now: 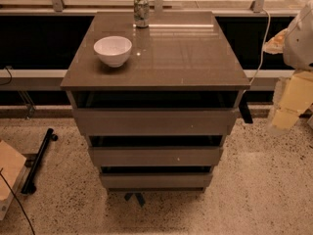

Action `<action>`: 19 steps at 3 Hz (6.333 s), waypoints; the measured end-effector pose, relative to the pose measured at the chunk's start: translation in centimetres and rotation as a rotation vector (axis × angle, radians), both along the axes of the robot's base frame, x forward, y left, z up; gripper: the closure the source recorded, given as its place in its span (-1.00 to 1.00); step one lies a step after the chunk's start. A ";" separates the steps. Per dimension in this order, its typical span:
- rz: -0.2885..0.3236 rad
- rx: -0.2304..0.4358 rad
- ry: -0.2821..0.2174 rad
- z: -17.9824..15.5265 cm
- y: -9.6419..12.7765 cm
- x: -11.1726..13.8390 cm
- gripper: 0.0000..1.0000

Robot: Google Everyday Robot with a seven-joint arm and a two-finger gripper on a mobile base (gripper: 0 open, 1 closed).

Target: Open middle drawer

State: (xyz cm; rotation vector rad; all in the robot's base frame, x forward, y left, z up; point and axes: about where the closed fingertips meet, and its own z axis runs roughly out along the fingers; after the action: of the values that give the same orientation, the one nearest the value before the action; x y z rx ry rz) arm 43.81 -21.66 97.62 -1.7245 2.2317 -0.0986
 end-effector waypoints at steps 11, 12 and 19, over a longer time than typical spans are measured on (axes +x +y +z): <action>0.073 0.336 -0.020 -22.1 0.5 4.0 -1.00; 0.047 0.339 -0.031 -23.2 0.8 4.5 -1.00; -0.098 0.430 -0.044 -43.7 3.8 9.7 -1.00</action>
Offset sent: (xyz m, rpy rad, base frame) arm -0.0015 0.0203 -0.0036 -0.0400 -0.0430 -0.0345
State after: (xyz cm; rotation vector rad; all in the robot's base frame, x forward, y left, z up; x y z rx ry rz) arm 53.50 -17.81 53.90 -1.3702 2.1103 0.2973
